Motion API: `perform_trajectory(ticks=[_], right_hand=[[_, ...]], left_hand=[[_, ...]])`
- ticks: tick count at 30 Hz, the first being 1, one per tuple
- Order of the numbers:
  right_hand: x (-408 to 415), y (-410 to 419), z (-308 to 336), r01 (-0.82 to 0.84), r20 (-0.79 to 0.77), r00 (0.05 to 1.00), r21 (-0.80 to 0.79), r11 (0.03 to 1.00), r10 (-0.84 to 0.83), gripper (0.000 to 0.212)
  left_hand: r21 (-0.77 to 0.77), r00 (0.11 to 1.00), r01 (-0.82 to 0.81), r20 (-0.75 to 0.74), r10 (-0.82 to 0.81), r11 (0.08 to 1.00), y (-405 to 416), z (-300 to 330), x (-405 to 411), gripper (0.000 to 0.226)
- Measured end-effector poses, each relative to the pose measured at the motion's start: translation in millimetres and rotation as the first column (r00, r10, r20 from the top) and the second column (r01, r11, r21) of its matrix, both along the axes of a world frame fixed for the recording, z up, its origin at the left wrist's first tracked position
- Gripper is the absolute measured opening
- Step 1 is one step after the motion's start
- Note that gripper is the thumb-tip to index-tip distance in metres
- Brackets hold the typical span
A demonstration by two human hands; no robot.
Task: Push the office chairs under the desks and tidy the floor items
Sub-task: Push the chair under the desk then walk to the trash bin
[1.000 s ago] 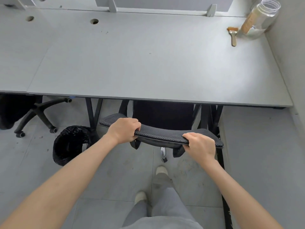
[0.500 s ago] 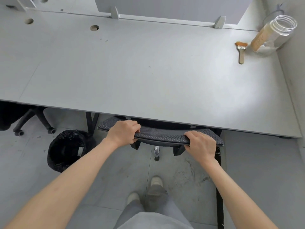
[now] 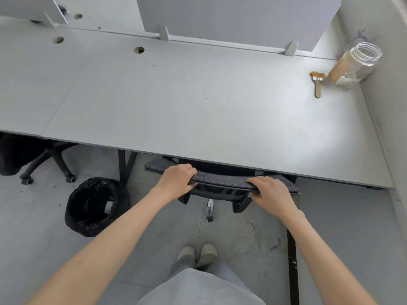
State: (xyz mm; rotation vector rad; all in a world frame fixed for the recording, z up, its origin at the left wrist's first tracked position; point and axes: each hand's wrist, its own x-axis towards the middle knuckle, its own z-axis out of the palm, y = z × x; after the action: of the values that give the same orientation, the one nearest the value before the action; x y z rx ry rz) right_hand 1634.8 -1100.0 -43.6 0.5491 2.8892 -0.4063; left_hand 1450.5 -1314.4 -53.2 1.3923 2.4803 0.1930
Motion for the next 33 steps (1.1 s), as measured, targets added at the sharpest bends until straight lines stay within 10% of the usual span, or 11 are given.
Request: perform_trajectory(ticks=[6,13,22,27,33], right_hand=[[22,-54,35,-0.035,-0.262,0.965,-0.205,0.978,-0.02,0.037],[13,-150,-10,-0.012,-0.117,0.99,-0.64,0.768,-0.082,0.033],[-51,-257,-47,0.063,0.132,0.988,-0.803,0.593,0.074,0.032],[-101,-320,-71,0.163,0.189,0.982,-0.809,0.565,-0.013,0.035],[-167,-420,-95,0.341,0.275,0.94,-0.8,0.494,-0.204,0.028]], left_hand=[[0.331,0.894,-0.377,0.373,0.247,0.865,-60,20,33,0.034],[0.265,0.339,-0.937,0.844,0.415,0.225,-151,15,101,0.024],[0.036,-0.177,-0.891,0.889,0.421,-0.452,-295,-24,183,0.024],[0.0,-0.196,-0.899,0.894,0.402,-0.437,-356,-48,133,0.024],[-0.021,-0.043,-0.999,0.834,0.55,-0.046,-452,-55,19,0.024]])
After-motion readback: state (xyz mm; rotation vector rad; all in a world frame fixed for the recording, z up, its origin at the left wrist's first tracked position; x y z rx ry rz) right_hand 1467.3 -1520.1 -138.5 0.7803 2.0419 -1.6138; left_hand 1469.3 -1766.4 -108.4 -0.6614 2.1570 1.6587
